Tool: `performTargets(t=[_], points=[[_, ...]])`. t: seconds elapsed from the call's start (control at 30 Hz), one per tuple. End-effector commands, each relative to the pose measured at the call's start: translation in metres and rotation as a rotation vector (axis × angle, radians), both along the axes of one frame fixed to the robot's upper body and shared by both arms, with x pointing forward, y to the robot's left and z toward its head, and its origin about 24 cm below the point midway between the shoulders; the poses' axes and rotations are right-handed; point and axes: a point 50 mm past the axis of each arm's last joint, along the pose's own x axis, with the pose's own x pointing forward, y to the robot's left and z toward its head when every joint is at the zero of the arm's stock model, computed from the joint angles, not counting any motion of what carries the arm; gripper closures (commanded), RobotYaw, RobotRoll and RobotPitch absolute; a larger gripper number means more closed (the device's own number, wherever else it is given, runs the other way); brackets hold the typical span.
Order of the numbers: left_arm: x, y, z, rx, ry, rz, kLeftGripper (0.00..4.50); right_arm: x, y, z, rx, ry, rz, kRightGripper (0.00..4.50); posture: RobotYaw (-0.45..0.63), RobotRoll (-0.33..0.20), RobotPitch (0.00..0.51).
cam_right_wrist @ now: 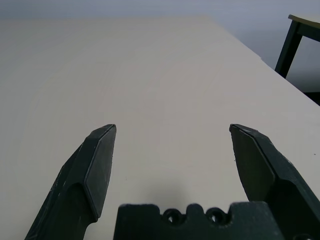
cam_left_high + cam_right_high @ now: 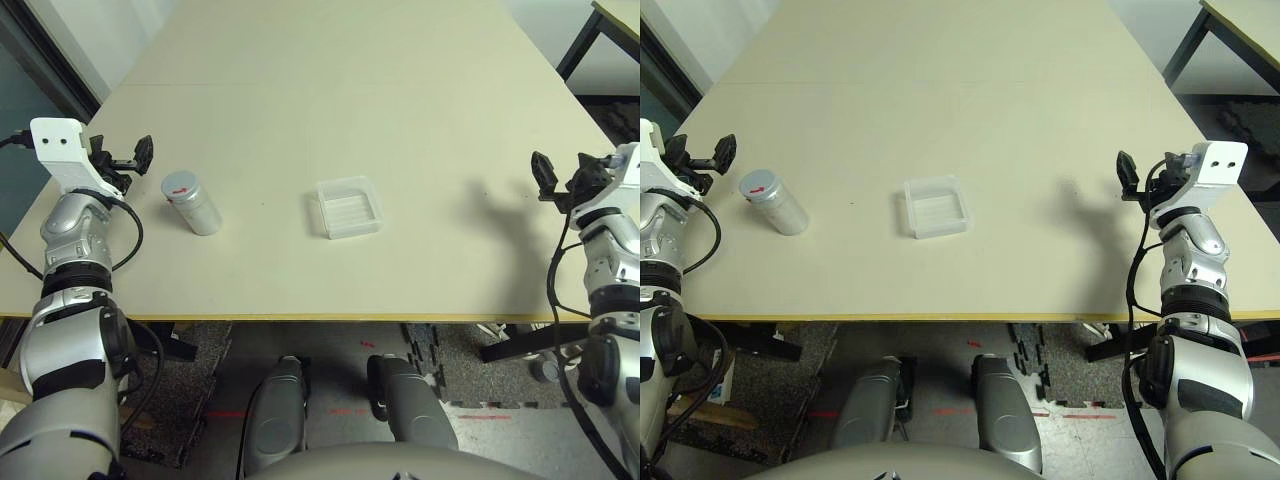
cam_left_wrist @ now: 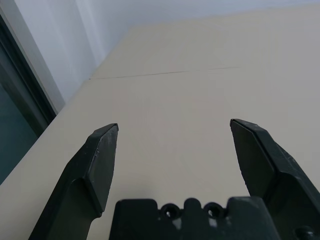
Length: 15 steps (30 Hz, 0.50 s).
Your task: Pour the medicine from the bottle into the box.
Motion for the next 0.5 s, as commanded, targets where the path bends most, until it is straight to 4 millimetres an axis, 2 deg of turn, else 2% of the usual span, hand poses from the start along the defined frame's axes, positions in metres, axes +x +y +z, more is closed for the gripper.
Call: performTargets(t=[0.03,0.37,0.5], points=[[-0.003,0.004,-0.004,0.001,0.023,0.005,0.01,0.001,0.001,-0.002,-0.002,0.003,-0.002,0.0,-0.01,0.0,0.153],[-0.005,0.003,0.0,-0.001,0.013,-0.029,0.01,0.004,0.006,0.002,-0.008,-0.005,0.046,0.0,0.01,0.0,0.167],[-0.009,0.003,0.004,0.009,0.008,-0.06,0.01,0.008,0.015,0.006,-0.002,-0.021,0.116,0.0,0.02,0.0,0.165]])
